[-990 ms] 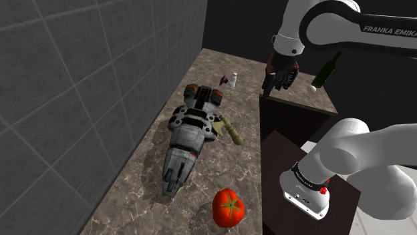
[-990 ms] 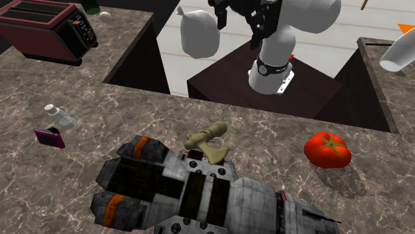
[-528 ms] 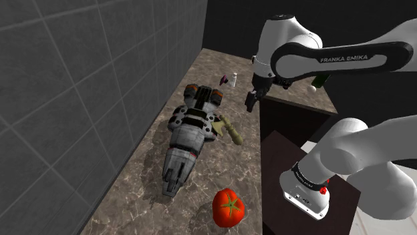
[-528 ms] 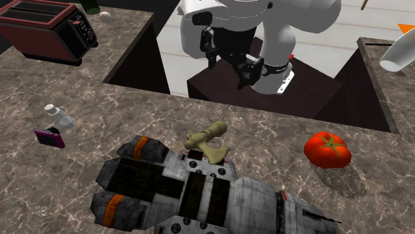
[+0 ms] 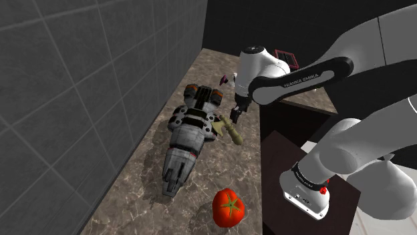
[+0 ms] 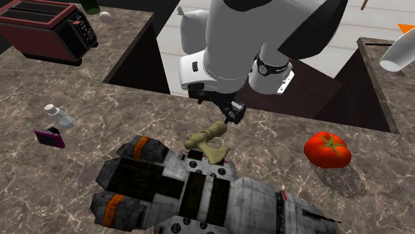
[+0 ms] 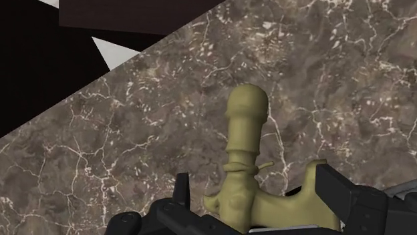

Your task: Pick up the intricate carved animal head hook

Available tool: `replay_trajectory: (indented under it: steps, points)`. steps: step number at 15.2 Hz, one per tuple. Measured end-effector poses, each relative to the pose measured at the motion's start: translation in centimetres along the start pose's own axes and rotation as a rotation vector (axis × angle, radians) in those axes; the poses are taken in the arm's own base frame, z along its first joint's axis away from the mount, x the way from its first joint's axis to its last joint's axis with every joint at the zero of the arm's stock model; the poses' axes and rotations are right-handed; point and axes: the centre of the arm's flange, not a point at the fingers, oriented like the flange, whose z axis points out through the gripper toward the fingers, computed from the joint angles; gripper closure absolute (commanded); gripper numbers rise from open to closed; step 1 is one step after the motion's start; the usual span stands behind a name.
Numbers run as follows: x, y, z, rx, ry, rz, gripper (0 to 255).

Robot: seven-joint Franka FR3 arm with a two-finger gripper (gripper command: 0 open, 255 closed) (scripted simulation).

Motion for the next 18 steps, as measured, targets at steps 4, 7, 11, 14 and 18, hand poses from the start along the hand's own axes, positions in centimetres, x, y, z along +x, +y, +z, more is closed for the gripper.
replay_trajectory:
  steps: [4,7,11,14,18]
  points:
    - [2.0,-1.4,4.2,-0.037,0.01,-0.035,0]
    - [3.3,-2.1,6.6,-0.052,0.016,-0.053,0]
    - [3.4,-2.4,8.9,-0.054,0.017,-0.056,0]
    - [3.5,-2.8,10.4,-0.054,0.017,-0.056,0]
    - [3.5,-2.7,10.7,-0.053,0.017,-0.057,255]
